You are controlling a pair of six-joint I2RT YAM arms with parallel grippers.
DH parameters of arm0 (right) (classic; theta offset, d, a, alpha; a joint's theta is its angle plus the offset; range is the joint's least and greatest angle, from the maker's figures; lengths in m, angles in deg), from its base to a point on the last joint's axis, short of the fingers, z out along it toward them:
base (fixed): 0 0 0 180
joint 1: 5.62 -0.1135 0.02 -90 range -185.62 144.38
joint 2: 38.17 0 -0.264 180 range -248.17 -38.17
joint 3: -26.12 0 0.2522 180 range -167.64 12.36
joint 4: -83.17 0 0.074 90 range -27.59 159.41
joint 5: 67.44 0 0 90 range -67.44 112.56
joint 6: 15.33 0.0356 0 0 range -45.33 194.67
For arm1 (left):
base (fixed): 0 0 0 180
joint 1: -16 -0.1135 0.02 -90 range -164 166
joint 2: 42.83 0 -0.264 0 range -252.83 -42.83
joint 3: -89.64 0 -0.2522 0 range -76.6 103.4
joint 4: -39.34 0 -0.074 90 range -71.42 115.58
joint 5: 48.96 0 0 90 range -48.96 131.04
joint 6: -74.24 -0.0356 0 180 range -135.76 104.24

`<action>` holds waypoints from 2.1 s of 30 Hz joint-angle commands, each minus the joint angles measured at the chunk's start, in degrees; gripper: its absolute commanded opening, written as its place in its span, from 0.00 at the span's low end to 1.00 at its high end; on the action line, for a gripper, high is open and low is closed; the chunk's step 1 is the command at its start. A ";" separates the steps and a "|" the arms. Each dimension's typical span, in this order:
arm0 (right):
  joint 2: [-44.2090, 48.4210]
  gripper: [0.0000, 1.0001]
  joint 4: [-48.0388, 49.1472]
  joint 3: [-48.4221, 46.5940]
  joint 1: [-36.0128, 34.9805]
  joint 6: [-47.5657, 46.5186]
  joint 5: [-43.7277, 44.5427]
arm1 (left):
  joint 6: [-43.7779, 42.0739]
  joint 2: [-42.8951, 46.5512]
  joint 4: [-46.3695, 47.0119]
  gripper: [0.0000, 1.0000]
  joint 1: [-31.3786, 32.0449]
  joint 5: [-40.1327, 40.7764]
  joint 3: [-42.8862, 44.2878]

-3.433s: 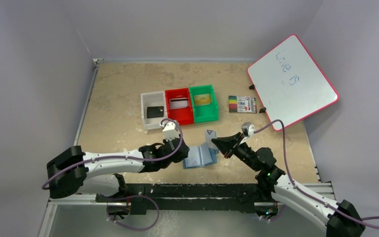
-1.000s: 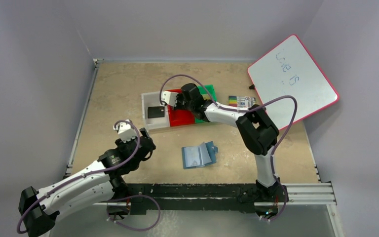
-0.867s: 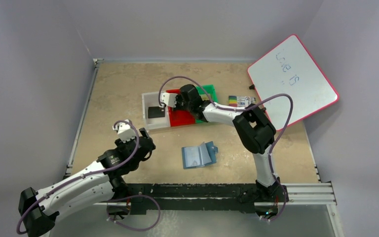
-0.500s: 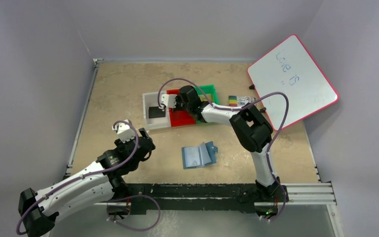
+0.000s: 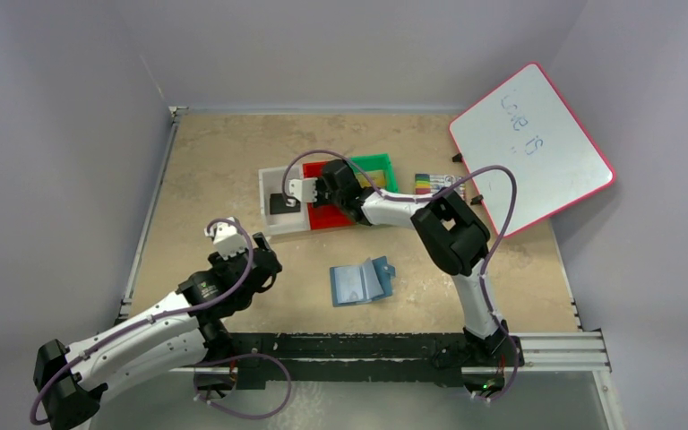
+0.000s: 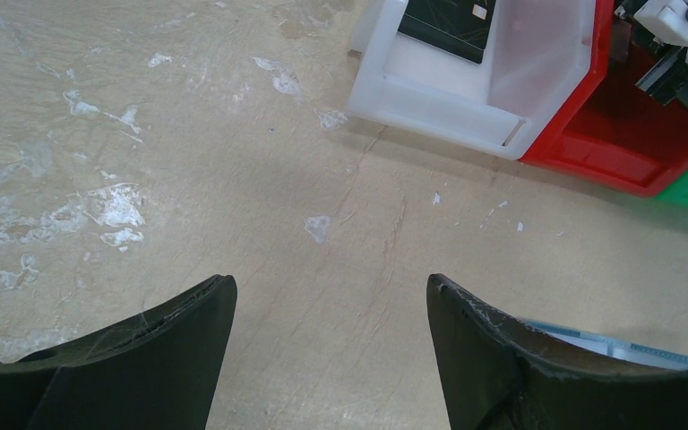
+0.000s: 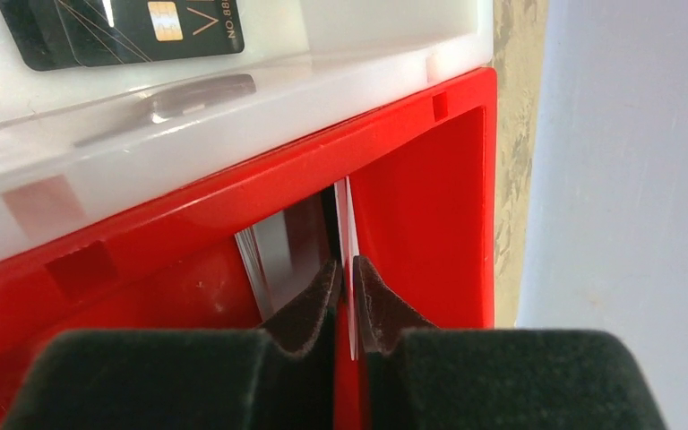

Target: Take the credit cards out of the card holder

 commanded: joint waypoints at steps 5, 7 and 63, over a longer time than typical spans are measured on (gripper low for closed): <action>2.30 0.21 0.53 -0.01 -0.26 -0.99 -0.37 | -0.54 0.02 0.59 0.77 -0.30 0.32 1.19; 2.52 0.22 -0.29 0.00 -0.28 -0.96 -0.96 | -0.57 -0.09 0.58 0.77 -0.30 0.23 1.23; 1.24 0.00 -19.67 -8.90 1.80 78.07 1.18 | 0.53 1.22 -0.72 0.76 -0.29 0.94 1.46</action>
